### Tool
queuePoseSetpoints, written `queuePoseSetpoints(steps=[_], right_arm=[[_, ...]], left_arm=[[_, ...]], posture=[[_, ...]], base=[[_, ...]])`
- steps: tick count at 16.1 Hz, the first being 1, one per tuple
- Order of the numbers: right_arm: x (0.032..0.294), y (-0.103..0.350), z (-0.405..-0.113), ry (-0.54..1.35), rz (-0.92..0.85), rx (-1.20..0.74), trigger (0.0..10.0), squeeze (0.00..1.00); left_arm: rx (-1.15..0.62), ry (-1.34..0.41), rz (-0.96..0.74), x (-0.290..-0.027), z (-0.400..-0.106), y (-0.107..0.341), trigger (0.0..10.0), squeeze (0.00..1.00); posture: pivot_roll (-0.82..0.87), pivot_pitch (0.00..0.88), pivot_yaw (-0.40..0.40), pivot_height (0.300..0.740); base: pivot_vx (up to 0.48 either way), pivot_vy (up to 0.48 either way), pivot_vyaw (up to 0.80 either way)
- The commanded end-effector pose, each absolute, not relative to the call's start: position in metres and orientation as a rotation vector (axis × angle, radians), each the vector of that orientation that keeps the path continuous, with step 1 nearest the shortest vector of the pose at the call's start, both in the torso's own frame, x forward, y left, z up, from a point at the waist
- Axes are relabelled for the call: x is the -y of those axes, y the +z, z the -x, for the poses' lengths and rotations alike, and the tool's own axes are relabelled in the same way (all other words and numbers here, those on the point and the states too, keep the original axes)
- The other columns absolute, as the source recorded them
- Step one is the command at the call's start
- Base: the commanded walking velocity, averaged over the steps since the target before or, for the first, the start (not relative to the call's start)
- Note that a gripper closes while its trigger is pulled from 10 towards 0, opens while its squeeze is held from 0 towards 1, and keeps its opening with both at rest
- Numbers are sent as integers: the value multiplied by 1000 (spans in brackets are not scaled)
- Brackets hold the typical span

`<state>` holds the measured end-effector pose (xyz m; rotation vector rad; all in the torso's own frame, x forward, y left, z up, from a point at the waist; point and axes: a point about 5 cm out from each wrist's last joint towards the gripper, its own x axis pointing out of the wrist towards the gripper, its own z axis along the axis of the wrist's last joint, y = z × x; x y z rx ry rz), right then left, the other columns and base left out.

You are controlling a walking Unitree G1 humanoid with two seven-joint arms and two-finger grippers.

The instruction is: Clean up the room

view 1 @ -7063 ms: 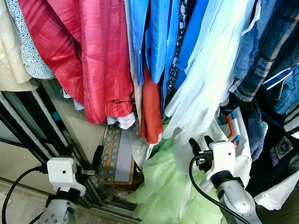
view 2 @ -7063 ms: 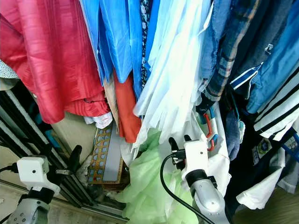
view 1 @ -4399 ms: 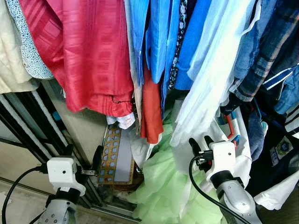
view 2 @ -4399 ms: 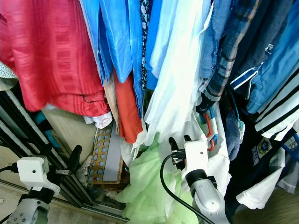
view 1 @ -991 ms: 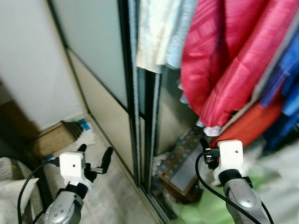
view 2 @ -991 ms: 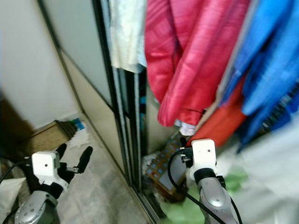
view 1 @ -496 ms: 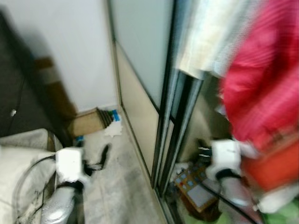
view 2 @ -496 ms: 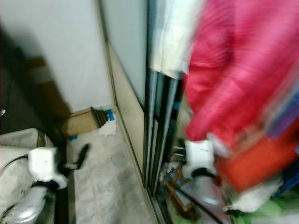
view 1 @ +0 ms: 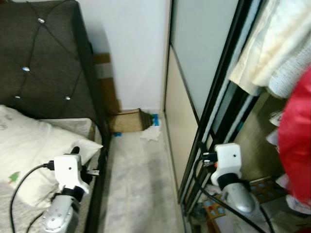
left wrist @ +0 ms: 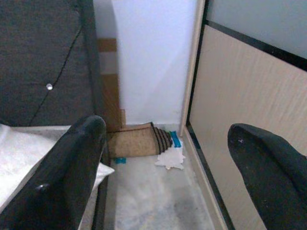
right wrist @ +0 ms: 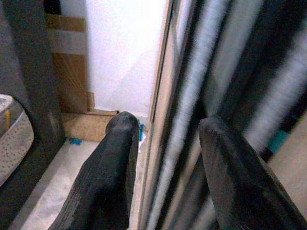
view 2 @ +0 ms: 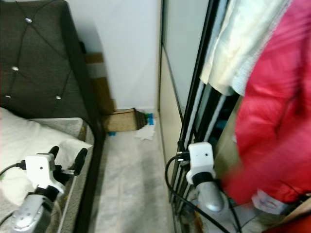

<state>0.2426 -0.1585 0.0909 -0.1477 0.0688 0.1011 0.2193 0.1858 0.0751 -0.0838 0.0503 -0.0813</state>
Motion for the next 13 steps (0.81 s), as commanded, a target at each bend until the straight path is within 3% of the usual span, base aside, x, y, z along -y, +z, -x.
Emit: queuePoseSetpoints(steps=[1,13], right_arm=[[161,94,-243,94,143,-57,10000,0],[159,93,-244,109,129,-56,10000,0]], left_arm=[[-42,-90,85,-182,-222,80,10000,0],[-66,-71,110,-184,-221,78,10000,0]], posture=[[3,0,-18,740],[8,0,-24,740]], base=[[0,0,0],[0,0,0]])
